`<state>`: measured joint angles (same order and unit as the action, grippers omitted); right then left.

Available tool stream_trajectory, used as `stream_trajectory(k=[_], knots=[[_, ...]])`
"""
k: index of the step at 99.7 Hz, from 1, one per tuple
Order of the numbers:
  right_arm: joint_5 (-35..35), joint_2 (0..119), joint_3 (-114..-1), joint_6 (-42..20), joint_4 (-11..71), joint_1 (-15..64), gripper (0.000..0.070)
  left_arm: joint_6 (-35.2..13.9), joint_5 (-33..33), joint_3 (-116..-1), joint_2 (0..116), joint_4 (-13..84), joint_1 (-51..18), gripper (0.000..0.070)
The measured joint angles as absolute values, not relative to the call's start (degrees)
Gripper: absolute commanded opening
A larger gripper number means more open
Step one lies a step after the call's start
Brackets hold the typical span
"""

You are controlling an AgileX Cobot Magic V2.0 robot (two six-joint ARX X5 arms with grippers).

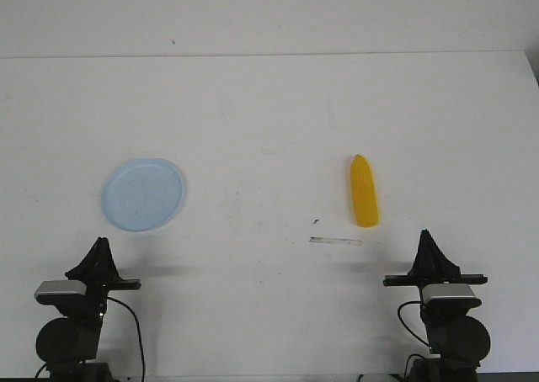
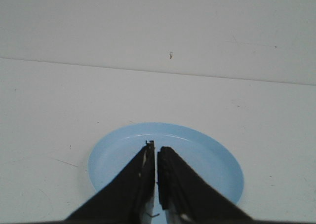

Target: Place corn on plate with both arms

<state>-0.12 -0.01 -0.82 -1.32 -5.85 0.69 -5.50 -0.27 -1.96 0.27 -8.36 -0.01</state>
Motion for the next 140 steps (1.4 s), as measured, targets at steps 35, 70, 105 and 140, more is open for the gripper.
stream_trajectory(k=[35, 70, 105, 140], knots=[[-0.12, -0.01, -0.82, -1.32, -5.85, 0.69, 0.0013, -5.8, -0.27, -1.96, 0.27, -8.58, -0.03, 0.0001], [-0.12, -0.01, -0.82, -1.32, -5.85, 0.69, 0.0013, -7.03, -0.27, -5.1, 1.54, -4.86, -0.01, 0.0001], [-0.12, -0.01, -0.82, -1.32, -5.85, 0.69, 0.0013, -7.03, -0.25, -19.05, 12.62, -1.87, -0.03, 0.0001], [-0.12, -0.01, -0.82, -1.32, -5.85, 0.69, 0.0013, -7.14, 0.56, -36.1, 29.63, 14.28, -0.01, 0.0001]])
